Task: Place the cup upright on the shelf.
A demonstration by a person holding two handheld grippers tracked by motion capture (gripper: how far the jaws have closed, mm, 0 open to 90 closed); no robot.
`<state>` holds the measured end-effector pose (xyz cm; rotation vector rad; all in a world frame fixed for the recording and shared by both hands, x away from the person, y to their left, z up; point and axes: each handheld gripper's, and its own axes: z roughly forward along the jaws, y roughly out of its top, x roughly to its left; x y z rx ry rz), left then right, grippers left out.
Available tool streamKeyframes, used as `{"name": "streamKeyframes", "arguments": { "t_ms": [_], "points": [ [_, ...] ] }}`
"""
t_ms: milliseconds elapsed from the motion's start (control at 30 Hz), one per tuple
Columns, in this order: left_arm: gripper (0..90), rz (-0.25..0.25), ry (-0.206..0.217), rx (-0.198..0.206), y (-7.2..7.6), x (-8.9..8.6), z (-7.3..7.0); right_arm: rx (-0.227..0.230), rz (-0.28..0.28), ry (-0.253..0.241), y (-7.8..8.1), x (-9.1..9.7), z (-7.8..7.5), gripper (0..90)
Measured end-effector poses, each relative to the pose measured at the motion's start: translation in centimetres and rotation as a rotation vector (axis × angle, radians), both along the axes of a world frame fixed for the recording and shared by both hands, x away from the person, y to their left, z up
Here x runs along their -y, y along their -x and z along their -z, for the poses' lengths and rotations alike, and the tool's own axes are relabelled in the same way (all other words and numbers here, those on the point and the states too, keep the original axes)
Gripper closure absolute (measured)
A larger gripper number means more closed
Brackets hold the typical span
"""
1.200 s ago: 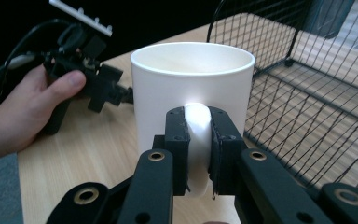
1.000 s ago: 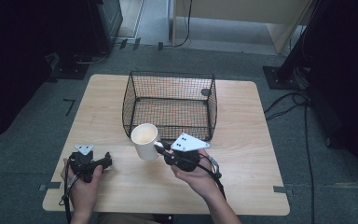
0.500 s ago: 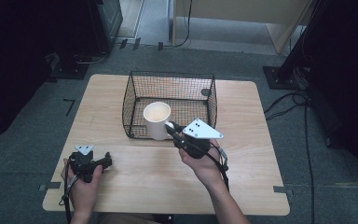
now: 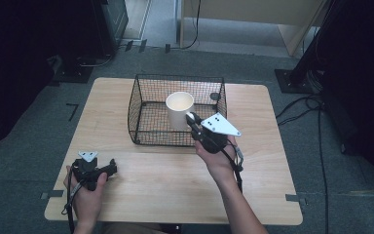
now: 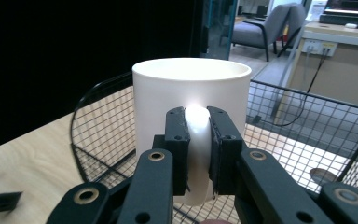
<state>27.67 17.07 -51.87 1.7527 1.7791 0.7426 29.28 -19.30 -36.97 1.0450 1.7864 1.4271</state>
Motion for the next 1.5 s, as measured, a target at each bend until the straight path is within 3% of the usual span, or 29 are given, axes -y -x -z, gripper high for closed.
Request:
{"name": "streamKeyframes", "arguments": {
  "t_ms": [233, 600, 833, 1067, 1333, 1400, 1500],
  "points": [
    [9.2, -0.001, 0.001, 0.003, 0.0, 0.0, 0.0, -0.023, 0.037, -0.007, -2.0, 0.1, 0.7, 80.2],
    [9.2, 0.0, 0.0, 0.0, 0.0, 0.0, 0.0, -0.114, 0.097, -0.018, -6.0, 0.8, 2.4, 80.2],
    [9.2, 0.0, 0.0, 0.0, 0.0, 0.0, 0.0, -0.123, 0.091, 0.006, -7.9, 0.8, 2.5, 80.2],
    [9.2, 0.003, 0.0, 0.001, 0.0, 0.0, 0.0, -0.199, 0.084, -0.002, -10.2, 0.6, 3.0, 80.2],
    [9.2, 0.005, 0.0, 0.001, 0.0, 0.0, 0.0, -0.275, 0.053, 0.056, -11.5, 0.0, 3.7, 80.1],
    [9.2, 0.006, -0.001, 0.0, 0.0, 0.0, 0.0, -0.324, 0.053, 0.074, -11.8, 0.0, 4.1, 80.1],
    [9.2, 0.007, 0.001, 0.001, 0.0, 0.0, 0.0, -0.358, 0.037, 0.09, -11.8, -0.2, 4.3, 80.1]
  ]
}}
